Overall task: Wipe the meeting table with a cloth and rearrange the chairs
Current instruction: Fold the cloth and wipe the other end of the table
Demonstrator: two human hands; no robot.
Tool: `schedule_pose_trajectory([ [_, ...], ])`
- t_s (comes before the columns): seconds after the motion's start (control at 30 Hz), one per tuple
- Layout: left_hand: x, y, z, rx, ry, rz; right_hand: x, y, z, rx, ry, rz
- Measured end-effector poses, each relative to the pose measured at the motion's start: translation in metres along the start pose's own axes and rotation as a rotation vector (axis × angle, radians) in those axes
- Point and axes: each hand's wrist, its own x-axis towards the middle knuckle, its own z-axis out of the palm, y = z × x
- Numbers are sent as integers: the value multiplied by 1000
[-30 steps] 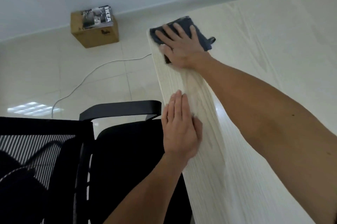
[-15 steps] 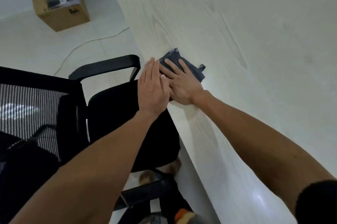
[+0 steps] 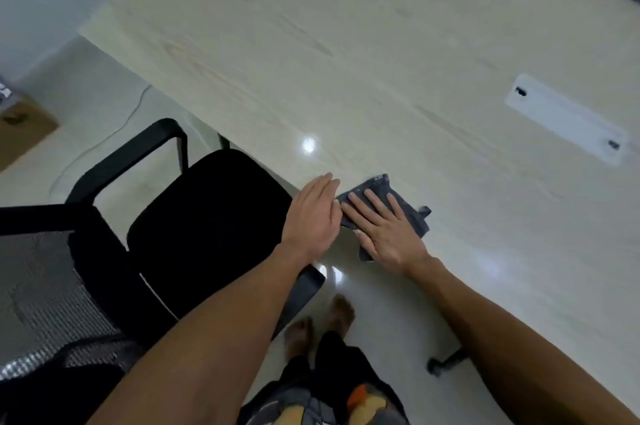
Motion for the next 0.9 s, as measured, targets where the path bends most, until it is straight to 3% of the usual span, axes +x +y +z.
schedule_pose_trajectory([
  [0.1, -17, 24, 17, 3, -81, 91, -52, -3, 7, 96, 15, 120],
  [0.3, -39, 65, 28, -57, -245, 79, -114, -18, -2, 474, 95, 282],
  [0.43, -54, 95, 26, -387, -357, -127, -151, -35, -34, 952, 256, 609],
  [0.6, -63, 134, 29, -548, -462, -147, -196, -22, -70, 1681, 346, 946],
  [0.67, -67, 154, 21, -625, -551, -119, -212, -14, -77, 1900, 243, 940],
  [0.77, -68, 178, 15, -738, -621, -123, -234, -8, -87, 2029, 150, 829],
  [0.9, -69, 204, 13, -760, -621, -133, -266, 1, -87, 2249, 264, 702],
])
